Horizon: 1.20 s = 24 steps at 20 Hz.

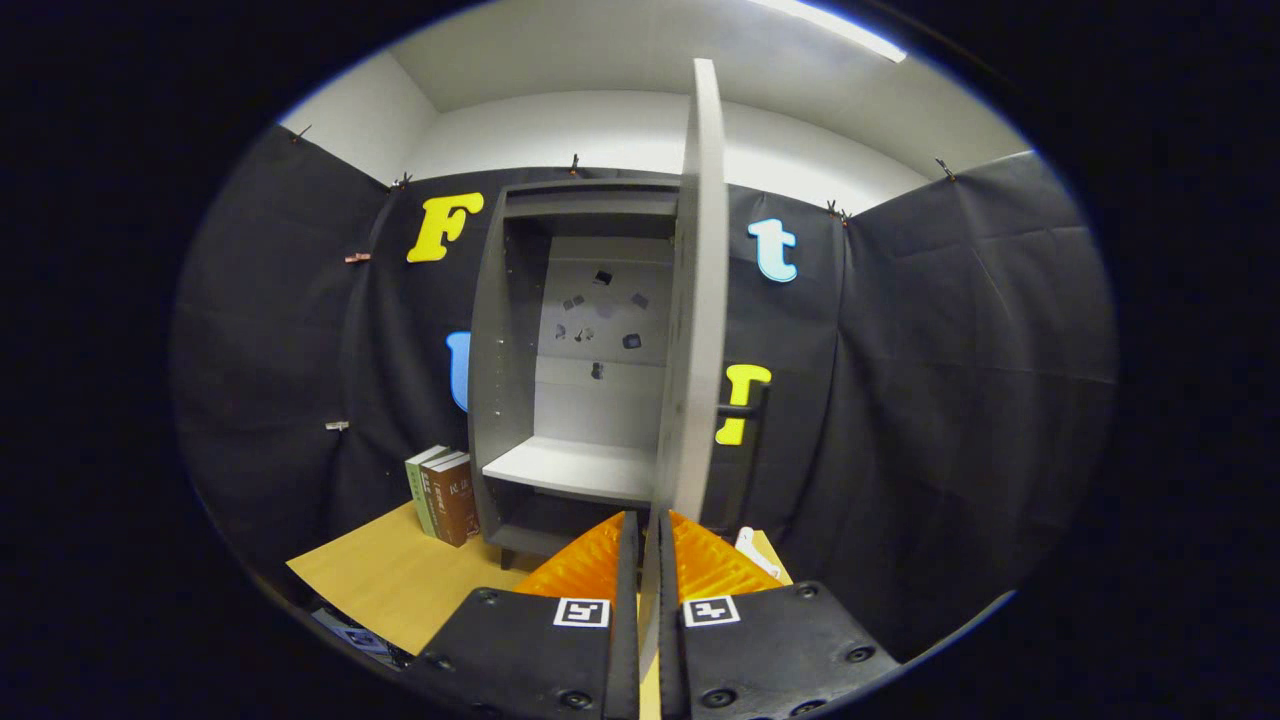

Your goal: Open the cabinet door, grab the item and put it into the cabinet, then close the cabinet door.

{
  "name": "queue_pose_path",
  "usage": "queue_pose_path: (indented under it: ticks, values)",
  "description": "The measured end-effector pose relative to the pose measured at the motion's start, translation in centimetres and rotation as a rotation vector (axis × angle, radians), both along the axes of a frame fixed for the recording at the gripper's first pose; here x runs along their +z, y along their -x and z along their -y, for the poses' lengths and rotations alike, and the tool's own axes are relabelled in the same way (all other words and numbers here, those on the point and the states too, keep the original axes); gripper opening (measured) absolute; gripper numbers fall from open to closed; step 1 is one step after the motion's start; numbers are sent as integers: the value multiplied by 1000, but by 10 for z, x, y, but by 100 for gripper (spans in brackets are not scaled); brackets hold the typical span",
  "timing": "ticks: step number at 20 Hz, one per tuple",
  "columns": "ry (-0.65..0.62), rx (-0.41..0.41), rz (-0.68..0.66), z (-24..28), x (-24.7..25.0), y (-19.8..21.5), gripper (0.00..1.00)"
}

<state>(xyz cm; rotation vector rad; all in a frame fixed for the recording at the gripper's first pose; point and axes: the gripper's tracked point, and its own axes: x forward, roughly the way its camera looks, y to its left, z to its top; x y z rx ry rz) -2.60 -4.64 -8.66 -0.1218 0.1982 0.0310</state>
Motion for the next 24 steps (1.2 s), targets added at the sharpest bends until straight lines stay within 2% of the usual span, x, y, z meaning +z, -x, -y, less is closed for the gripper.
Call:
queue_pose_path:
  ticks: [1,5,6,7,9,10,11,14,18,24]
  values:
    - [5,-9,-33,-8,-9,6,8]
    - [-7,-45,-152,-46,-47,15,8]
    - [-9,-62,-183,-65,-69,10,12]
    - [-17,-71,-209,-78,-85,9,26]
    - [-40,-93,-266,-95,-118,5,27]
    - [-41,-110,-313,-99,-139,3,31]
    - [-42,-119,-368,-104,-159,8,47]
    - [-85,-136,-486,-119,-219,6,55]
    - [-48,-189,-615,-105,-301,0,57]
    - [-75,-176,-816,-93,-396,-10,57]
